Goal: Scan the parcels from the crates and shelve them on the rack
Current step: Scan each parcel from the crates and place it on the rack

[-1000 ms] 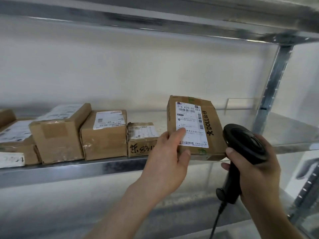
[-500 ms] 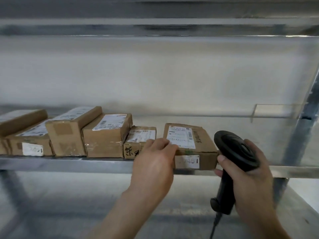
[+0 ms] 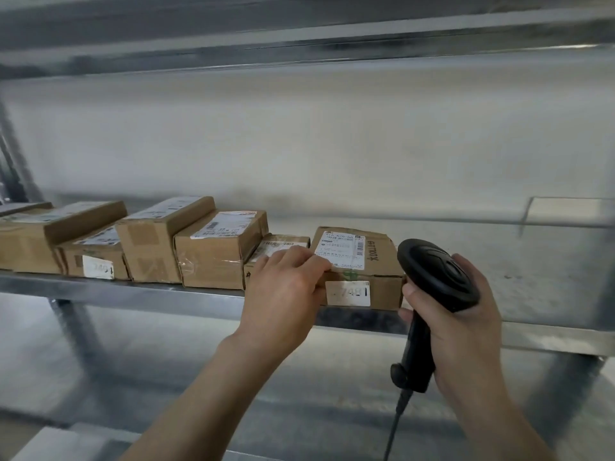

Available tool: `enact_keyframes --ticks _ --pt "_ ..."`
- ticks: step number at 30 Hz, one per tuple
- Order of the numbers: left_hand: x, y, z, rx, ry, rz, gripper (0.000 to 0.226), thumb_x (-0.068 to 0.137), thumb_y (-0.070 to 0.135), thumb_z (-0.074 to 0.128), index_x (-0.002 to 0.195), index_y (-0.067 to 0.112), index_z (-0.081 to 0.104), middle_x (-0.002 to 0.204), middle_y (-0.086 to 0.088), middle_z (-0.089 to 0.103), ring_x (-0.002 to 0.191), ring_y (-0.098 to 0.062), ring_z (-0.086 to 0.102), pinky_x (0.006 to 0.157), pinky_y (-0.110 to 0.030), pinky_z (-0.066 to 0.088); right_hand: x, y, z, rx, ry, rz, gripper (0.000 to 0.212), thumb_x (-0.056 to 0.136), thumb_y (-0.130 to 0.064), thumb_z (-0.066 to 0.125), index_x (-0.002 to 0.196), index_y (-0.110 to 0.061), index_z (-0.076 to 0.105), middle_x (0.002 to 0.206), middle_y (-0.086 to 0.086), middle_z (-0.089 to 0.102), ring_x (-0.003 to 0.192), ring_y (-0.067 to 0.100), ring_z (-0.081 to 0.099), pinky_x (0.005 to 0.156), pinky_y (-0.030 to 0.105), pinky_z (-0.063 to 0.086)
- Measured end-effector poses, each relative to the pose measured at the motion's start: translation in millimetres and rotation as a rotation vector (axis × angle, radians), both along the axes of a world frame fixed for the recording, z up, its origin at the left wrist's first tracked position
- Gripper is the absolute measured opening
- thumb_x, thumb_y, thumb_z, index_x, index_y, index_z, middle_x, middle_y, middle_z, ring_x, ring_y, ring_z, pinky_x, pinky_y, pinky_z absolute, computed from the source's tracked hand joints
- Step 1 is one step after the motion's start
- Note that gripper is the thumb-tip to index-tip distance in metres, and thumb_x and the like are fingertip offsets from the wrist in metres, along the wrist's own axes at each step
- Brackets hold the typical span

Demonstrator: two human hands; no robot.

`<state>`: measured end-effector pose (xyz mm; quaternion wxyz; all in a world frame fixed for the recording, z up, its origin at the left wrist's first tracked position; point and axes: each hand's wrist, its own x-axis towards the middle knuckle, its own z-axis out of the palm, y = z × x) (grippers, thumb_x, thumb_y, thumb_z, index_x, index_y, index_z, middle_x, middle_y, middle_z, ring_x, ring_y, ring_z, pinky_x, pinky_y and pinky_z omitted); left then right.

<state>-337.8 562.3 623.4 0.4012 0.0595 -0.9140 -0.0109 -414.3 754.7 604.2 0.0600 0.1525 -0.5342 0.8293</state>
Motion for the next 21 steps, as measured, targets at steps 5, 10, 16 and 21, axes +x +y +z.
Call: enact_keyframes --ticks 5,10,16,21 --pt "-0.2 -0.1 -3.3 0.011 0.037 -0.017 0.031 0.074 0.013 0.083 0.103 0.020 0.073 0.105 -0.003 0.072 0.083 -0.032 0.068 0.069 -0.045 0.056 -4.6 -2.3 -4.0 0.004 -0.013 0.028 0.068 0.081 0.007 0.079 0.138 -0.021 0.054 0.112 0.001 0.070 0.077 0.014 0.072 0.080 0.045 0.062" --pt "-1.1 -1.3 -4.8 0.017 0.040 -0.003 0.031 0.076 0.011 0.081 0.105 0.019 0.073 0.107 -0.004 0.072 0.085 -0.033 0.068 0.071 -0.046 0.056 -9.8 -4.9 -5.8 -0.025 -0.018 0.065 0.068 0.081 0.009 0.077 0.138 -0.019 0.053 0.113 0.006 0.069 0.080 0.016 0.072 0.073 0.039 0.064" --pt "0.2 -1.5 -6.9 0.003 0.048 0.025 0.038 0.076 0.013 0.083 0.112 0.019 0.072 0.115 -0.005 0.071 0.101 -0.034 0.067 0.080 -0.049 0.057 -7.0 -3.8 -12.2 -0.021 0.038 -0.007 0.072 0.078 0.000 0.084 0.137 -0.030 0.054 0.117 -0.009 0.069 0.111 0.025 0.070 0.089 0.049 0.062" --pt "22.9 -5.9 -20.7 0.018 0.072 0.067 0.057 0.077 0.018 0.086 0.129 0.018 0.064 0.139 -0.012 0.060 0.133 -0.039 0.051 0.098 -0.057 0.052 24.6 5.9 -17.1 0.052 0.136 -0.116 0.082 0.061 -0.030 0.091 0.132 -0.048 0.055 0.130 -0.012 0.066 0.117 0.029 0.068 0.103 0.054 0.052"
